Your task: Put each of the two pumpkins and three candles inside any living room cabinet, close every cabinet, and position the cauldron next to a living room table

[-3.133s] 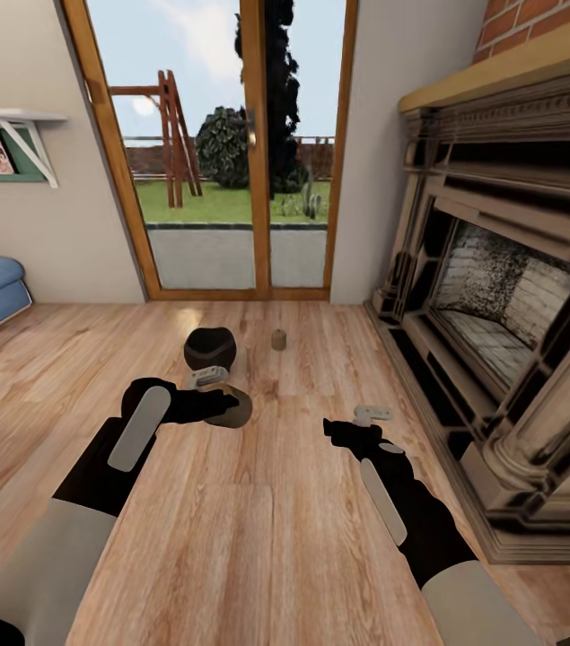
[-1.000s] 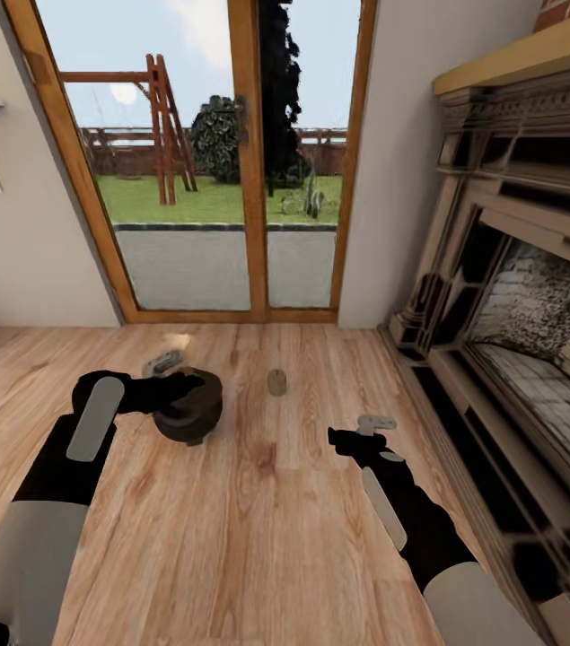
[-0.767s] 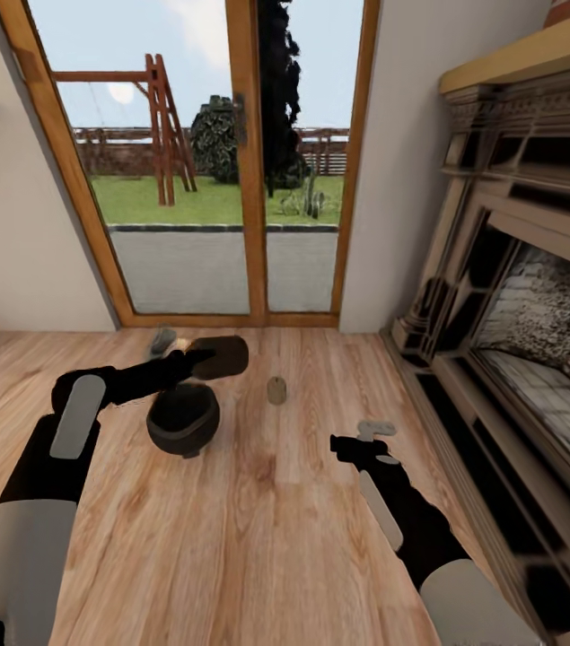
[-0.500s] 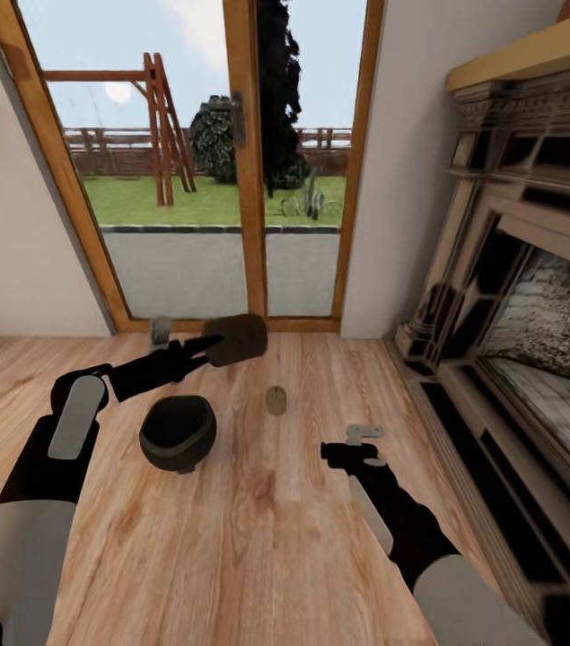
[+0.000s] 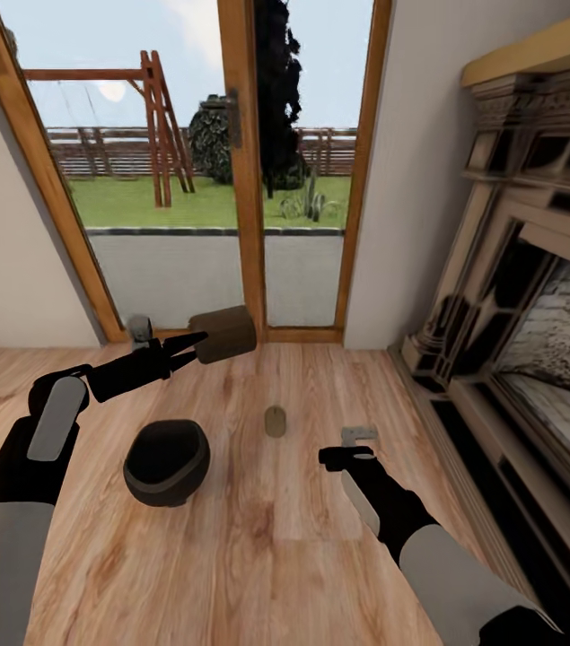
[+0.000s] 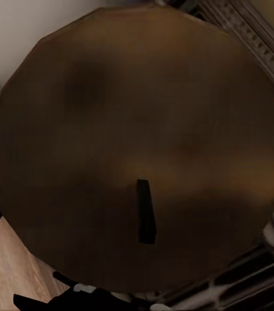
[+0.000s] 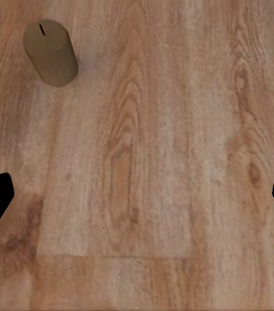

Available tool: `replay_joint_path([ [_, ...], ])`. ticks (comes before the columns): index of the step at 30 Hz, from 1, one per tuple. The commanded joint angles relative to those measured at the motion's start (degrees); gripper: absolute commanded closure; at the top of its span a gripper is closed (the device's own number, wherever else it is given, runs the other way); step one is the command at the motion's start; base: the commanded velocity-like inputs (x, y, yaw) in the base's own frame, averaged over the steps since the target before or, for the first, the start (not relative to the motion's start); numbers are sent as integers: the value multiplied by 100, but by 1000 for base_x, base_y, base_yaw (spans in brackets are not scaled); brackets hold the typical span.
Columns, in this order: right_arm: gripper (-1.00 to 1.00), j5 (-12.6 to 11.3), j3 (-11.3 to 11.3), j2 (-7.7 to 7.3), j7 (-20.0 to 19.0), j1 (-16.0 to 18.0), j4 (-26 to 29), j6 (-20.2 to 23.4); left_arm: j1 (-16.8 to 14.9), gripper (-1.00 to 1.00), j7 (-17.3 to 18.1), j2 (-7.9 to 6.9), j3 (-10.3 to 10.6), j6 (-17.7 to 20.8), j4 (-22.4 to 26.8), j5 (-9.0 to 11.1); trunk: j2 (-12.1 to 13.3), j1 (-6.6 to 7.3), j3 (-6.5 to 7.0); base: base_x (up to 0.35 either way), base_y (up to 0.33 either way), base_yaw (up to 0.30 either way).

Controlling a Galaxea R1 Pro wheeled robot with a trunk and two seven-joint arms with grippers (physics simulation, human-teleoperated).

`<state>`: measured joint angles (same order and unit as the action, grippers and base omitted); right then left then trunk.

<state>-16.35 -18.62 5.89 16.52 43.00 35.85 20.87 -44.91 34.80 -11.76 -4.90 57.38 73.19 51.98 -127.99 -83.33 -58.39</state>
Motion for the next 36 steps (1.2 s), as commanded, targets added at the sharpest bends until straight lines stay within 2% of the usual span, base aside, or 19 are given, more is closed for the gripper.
replay_joint_path([
  [1,-100,0,0,0,0,3,-3,-2,-1,100,10,3,-2,14,2,57,0,0,0,334,0,0],
  [18,-100,0,-3,0,0,6,4,-4,-1,100,24,7,0,13,2,58,0,0,0,334,0,0],
  [19,-100,13,-238,0,-8,1,58,-20,-1,100,21,7,5,12,-3,58,0,0,0,334,0,0],
  [20,-100,15,-354,0,-5,2,72,-33,-1,100,20,7,5,11,-5,58,0,0,0,334,0,0],
  [22,-100,15,-457,0,-1,3,84,-130,-1,100,23,11,6,11,-6,58,0,0,0,334,0,0],
  [30,-100,15,-493,0,1,1,89,-221,-1,100,23,13,7,11,-6,56,0,0,0,334,0,0],
  [36,-100,18,-502,8,142,0,89,-223,5,100,27,16,7,10,7,57,0,0,12,197,0,213],
])
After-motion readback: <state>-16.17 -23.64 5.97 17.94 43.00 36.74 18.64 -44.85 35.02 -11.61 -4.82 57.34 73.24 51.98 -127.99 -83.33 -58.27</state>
